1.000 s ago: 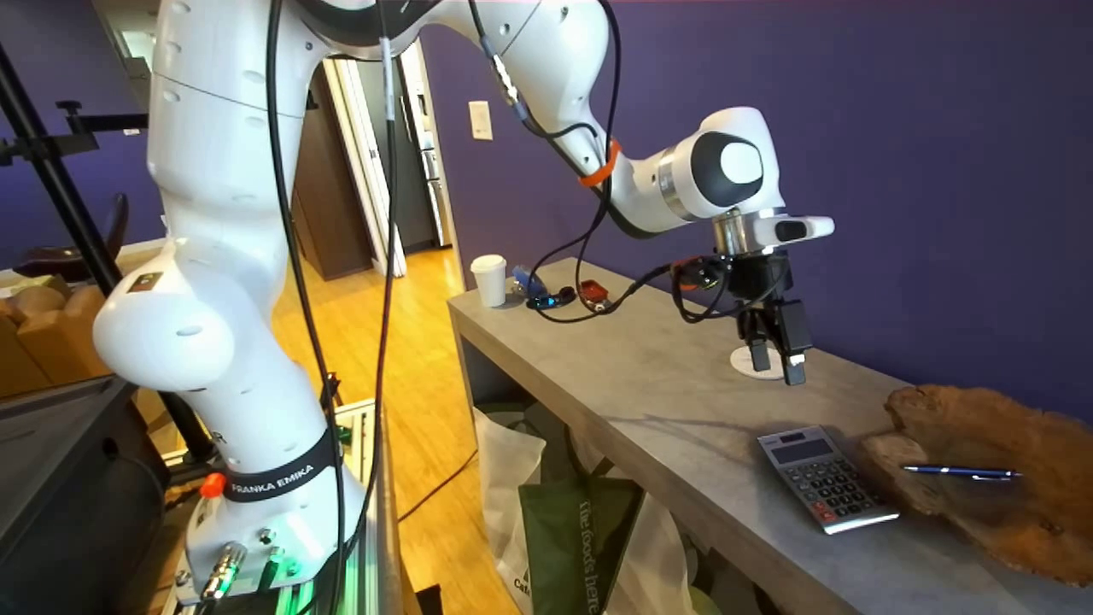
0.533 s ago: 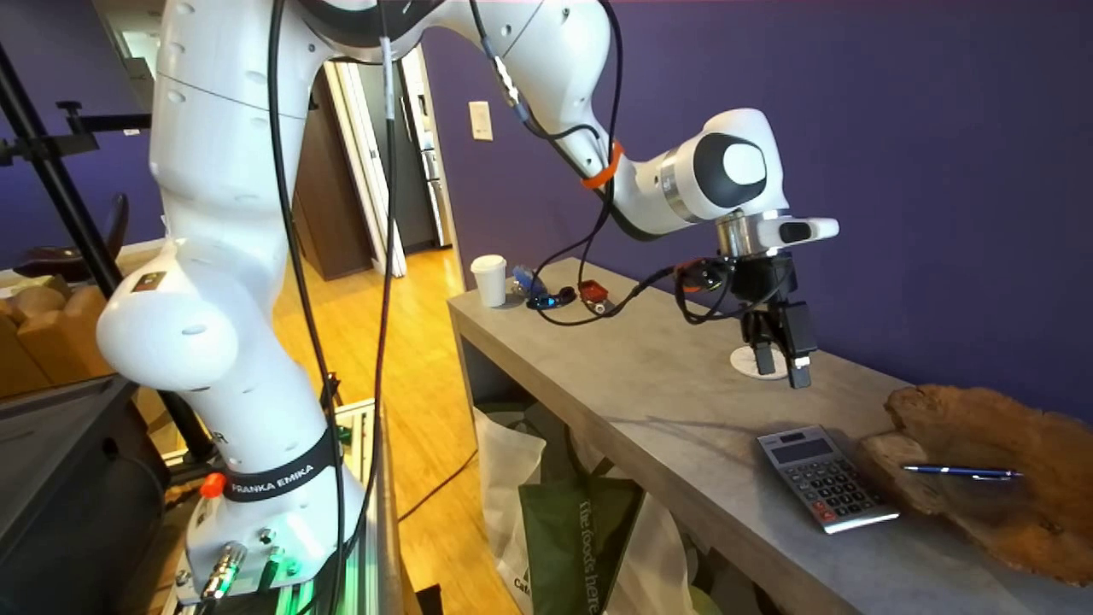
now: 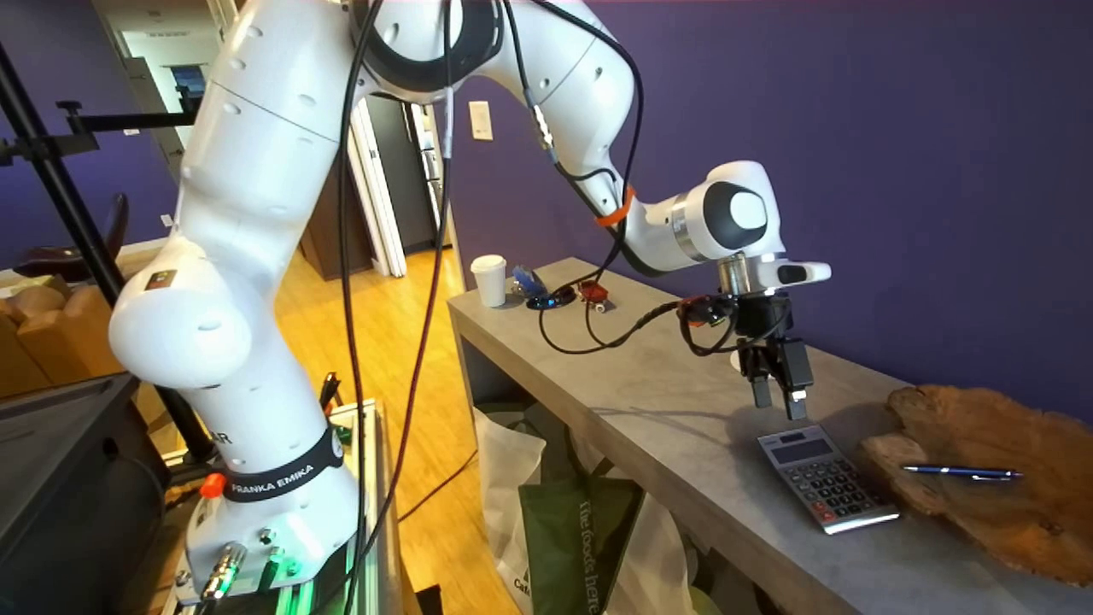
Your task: Move the calculator to the left
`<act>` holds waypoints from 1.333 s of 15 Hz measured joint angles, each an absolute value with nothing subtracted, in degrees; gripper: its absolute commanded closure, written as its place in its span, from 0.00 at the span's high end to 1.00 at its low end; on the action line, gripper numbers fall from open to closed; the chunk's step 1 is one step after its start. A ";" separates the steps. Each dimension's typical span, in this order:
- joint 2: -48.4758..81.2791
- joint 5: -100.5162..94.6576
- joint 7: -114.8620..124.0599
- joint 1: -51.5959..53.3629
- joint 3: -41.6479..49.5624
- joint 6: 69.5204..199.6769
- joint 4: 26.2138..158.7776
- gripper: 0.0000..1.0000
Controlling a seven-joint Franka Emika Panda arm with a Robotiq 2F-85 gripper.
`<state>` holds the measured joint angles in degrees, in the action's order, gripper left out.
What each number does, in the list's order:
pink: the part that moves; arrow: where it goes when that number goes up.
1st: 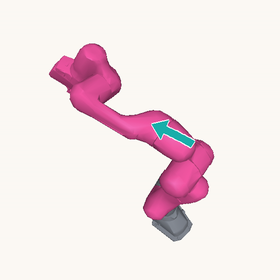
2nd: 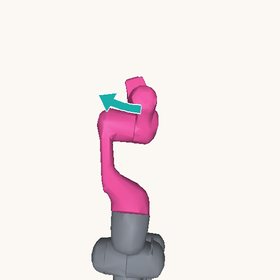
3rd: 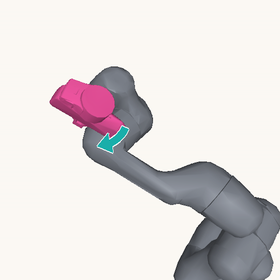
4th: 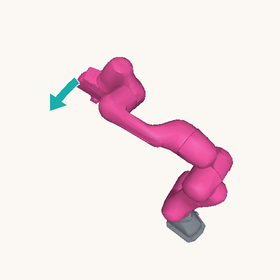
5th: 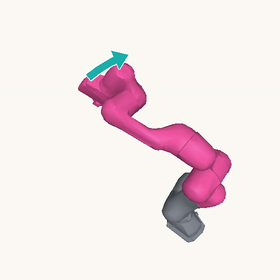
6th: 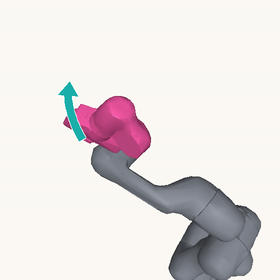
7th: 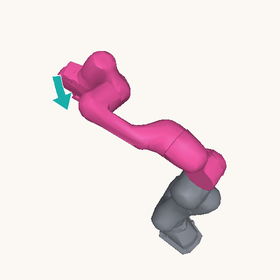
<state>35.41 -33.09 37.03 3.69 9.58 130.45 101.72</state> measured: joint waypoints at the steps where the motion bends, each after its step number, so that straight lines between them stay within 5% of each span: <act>1: 36.62 -33.09 37.14 4.15 10.06 130.46 100.68 1.00; 3: 38.78 -33.09 37.15 4.69 10.74 130.45 98.66 0.95; 8: 42.69 -33.03 37.15 4.82 11.58 130.45 94.88 0.62; 20: 46.57 -32.95 37.15 6.04 13.13 129.44 90.88 0.56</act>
<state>46.57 -32.95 37.15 6.04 13.13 129.44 90.88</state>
